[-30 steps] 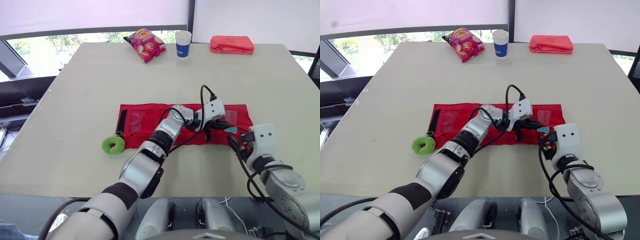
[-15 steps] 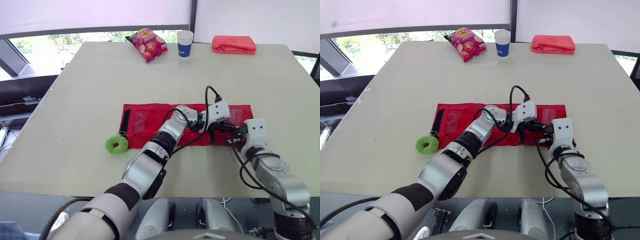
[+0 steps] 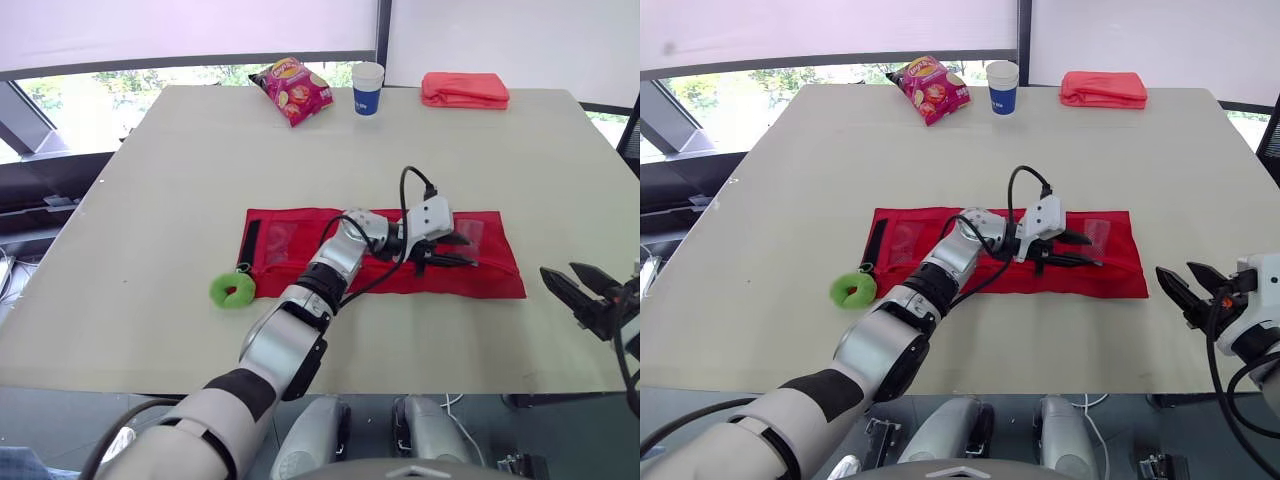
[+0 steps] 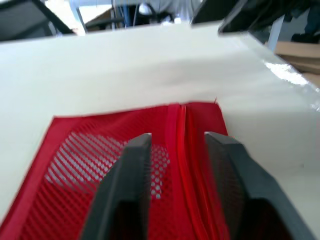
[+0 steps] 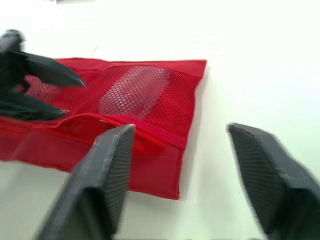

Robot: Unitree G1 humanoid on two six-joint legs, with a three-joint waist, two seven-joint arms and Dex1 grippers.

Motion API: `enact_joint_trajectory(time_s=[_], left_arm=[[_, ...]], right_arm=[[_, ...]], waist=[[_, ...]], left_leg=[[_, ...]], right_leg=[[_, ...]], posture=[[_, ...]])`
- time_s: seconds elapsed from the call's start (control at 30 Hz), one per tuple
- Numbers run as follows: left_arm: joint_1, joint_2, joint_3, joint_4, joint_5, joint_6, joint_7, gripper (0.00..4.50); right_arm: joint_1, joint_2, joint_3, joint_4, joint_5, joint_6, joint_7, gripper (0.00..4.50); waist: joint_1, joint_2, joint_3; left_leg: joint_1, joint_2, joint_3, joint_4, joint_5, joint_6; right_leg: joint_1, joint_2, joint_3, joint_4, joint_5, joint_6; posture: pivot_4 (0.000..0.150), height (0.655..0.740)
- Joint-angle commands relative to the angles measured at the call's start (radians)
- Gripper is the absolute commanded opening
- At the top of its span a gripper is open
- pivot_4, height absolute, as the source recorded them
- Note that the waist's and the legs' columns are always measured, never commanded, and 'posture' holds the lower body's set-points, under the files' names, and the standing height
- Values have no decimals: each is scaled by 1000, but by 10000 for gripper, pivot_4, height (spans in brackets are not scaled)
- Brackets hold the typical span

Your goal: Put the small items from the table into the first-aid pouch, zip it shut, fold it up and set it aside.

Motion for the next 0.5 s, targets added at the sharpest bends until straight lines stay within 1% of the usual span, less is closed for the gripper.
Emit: enact_joint_trajectory(time_s=[0.03,0.07,0.13,0.33,0.5], left_arm=[[57,53,32,-202,-94,81,-70,37820],[81,80,37,-266,-119,118,-87,44277],[140,164,58,-406,-165,199,-111,44277],[332,410,127,-745,-278,431,-108,44277],[425,500,184,-897,-351,535,-46,44277]], right_arm=[[-46,-11,-12,76,88,69,-28,45000],[-61,-12,-3,100,100,79,-29,45000],[-91,-19,33,149,105,85,-17,45000],[-128,-44,144,233,81,70,18,45000],[-148,-45,190,275,75,48,47,45000]], waist=[[0,0,0],[1,1,0],[-1,1,0],[2,4,-2],[17,4,-2]], left_leg=[[0,0,0,0,0,0],[-1,0,0,0,0,0],[-1,0,0,0,0,0],[-1,0,0,0,0,0],[-1,-1,-1,1,0,0]], right_leg=[[0,0,0,0,0,0],[-1,0,0,0,0,0],[-1,0,0,0,0,0],[-1,0,1,0,0,0],[0,-1,0,-1,0,0]], posture=[[1500,7395],[1500,7395],[1500,7395],[1500,7395],[1500,7395]])
